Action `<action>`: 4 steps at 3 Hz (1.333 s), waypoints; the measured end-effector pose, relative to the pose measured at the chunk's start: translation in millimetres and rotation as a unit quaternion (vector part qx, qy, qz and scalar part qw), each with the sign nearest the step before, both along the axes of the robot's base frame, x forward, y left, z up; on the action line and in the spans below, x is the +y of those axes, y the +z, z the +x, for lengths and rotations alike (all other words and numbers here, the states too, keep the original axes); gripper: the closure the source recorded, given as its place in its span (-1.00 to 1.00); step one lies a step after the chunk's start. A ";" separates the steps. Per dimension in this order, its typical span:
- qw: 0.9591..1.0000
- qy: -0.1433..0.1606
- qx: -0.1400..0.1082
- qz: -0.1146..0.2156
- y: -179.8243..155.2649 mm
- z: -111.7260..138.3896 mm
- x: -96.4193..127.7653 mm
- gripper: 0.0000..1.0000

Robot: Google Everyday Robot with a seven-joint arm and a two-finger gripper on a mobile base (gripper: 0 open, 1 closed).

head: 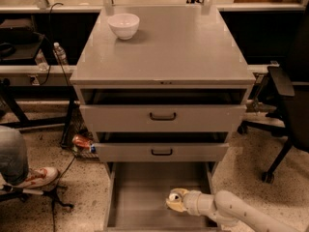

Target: Pick redbull can from bottom drawer and place on counter

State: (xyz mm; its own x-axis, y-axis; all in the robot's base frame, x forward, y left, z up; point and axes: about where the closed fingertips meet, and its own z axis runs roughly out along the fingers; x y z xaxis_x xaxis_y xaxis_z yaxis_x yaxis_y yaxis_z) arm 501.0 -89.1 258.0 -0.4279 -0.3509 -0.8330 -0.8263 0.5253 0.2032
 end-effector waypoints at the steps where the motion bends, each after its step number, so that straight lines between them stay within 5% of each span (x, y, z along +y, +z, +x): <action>1: 0.999 -0.007 -0.035 0.002 38.6 -3.9 -31.4 1.00; 3: 0.999 -0.015 -0.042 0.011 46.4 -2.6 -37.4 1.00; 4: 0.997 -0.050 -0.064 0.015 78.0 -1.6 -61.6 1.00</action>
Offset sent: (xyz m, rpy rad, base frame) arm -0.0033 -0.0238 0.0307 0.0054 -0.0565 -0.0092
